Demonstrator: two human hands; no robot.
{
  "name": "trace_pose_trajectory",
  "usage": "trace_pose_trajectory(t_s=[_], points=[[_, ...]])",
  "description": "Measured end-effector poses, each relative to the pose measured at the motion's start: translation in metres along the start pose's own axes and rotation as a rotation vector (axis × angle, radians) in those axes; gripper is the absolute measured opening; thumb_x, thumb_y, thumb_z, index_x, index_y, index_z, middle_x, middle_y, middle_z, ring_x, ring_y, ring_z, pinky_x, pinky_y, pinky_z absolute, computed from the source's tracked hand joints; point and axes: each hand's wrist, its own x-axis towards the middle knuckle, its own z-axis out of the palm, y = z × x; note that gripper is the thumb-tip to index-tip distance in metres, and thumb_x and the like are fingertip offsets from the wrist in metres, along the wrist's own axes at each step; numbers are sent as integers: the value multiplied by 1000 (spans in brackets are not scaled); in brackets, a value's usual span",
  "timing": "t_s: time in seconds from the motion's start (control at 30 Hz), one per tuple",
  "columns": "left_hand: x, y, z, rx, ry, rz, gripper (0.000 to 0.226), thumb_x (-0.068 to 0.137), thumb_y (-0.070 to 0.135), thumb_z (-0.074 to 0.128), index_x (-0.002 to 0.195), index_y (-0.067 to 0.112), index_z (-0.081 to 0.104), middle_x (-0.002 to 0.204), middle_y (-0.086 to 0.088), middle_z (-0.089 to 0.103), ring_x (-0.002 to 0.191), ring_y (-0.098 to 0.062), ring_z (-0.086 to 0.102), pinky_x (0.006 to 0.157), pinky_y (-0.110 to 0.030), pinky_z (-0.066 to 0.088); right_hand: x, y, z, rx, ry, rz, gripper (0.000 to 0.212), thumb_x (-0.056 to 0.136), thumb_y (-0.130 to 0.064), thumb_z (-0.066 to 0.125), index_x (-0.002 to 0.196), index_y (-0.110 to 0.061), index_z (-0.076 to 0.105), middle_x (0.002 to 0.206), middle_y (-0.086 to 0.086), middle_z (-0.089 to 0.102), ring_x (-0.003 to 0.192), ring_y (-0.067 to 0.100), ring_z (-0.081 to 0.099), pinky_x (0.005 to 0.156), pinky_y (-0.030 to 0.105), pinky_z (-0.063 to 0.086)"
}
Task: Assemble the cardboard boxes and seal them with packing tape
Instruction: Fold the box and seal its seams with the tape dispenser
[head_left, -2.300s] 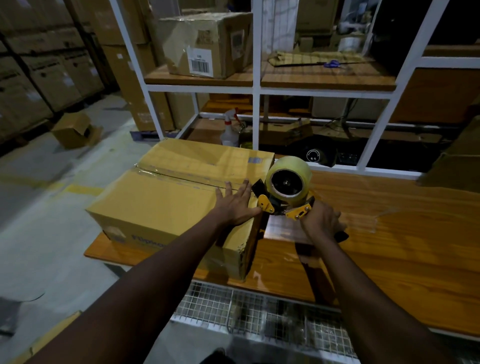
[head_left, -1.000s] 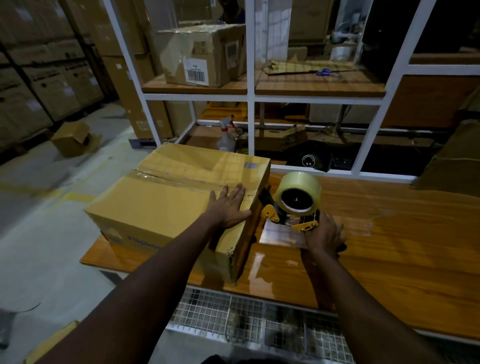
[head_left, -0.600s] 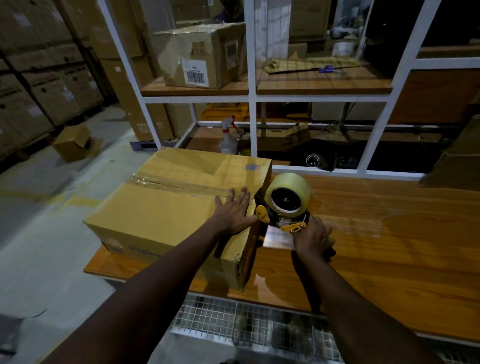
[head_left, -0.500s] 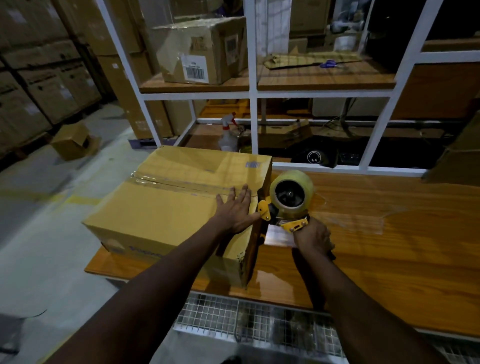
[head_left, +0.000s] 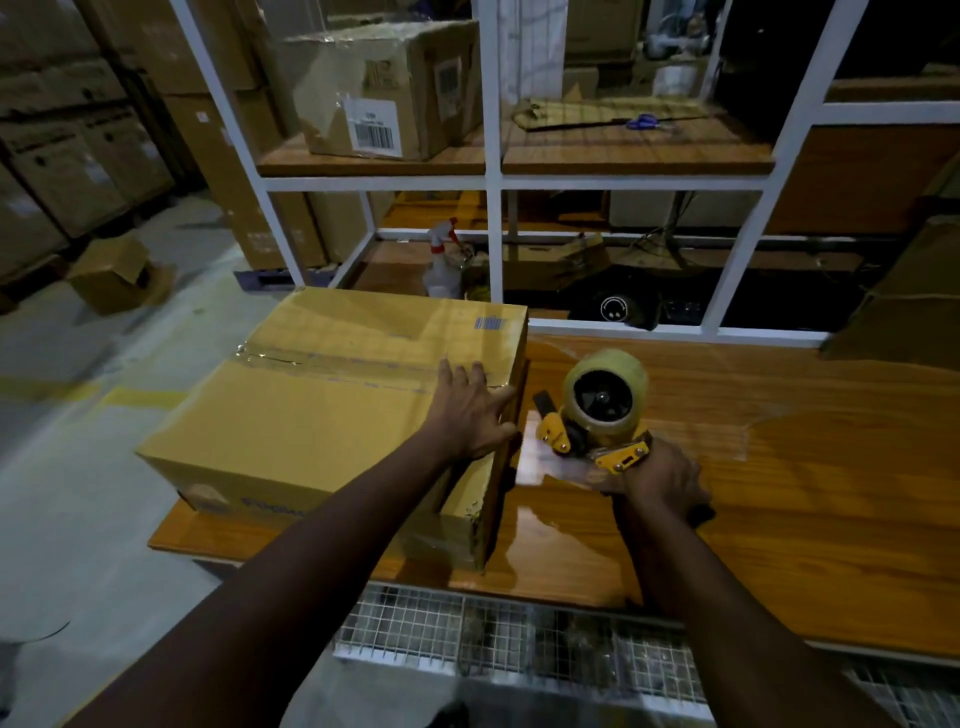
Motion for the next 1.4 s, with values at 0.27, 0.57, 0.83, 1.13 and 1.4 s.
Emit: trace_pose_trajectory(t_s=[0.27,0.57,0.83,1.13,1.4], points=[[5,11,3,-203,-131,4,66,97,61,27,150,24,37,157,-37,-3,147,-52,2,120,-55,10,-5,-47,-65,69,155,-76,13,86,-31,68,91,-20,65,109,13,66,119,41,46,94,51,35],[-7,-39,21,-233,-126,-45,68,104,52,15,157,18,-10,162,-18,-17,150,-37,-10,120,-57,6,-15,-109,-65,67,196,-264,10,88,-33,64,89,-23,65,108,3,66,114,36,47,89,46,33],[-21,-104,34,-272,-124,-41,67,105,50,16,158,14,-2,165,-15,-8,152,-31,-4,121,-51,7,-52,-193,-41,53,214,-409,6,90,-28,61,90,-22,63,109,2,63,112,35,48,87,45,34],[-44,-222,61,-218,-190,-109,69,102,56,12,158,20,-6,164,-9,-14,152,-33,-7,120,-57,6,-96,-277,6,29,238,-440,17,91,-36,61,80,-24,58,102,1,65,110,35,47,83,43,31],[-92,-366,90,-170,-207,-174,69,100,63,13,157,32,-9,164,5,-15,152,-27,-8,120,-58,6,-130,-324,57,-29,256,-425,13,91,-34,60,90,-23,65,105,1,65,108,33,48,84,46,34]])
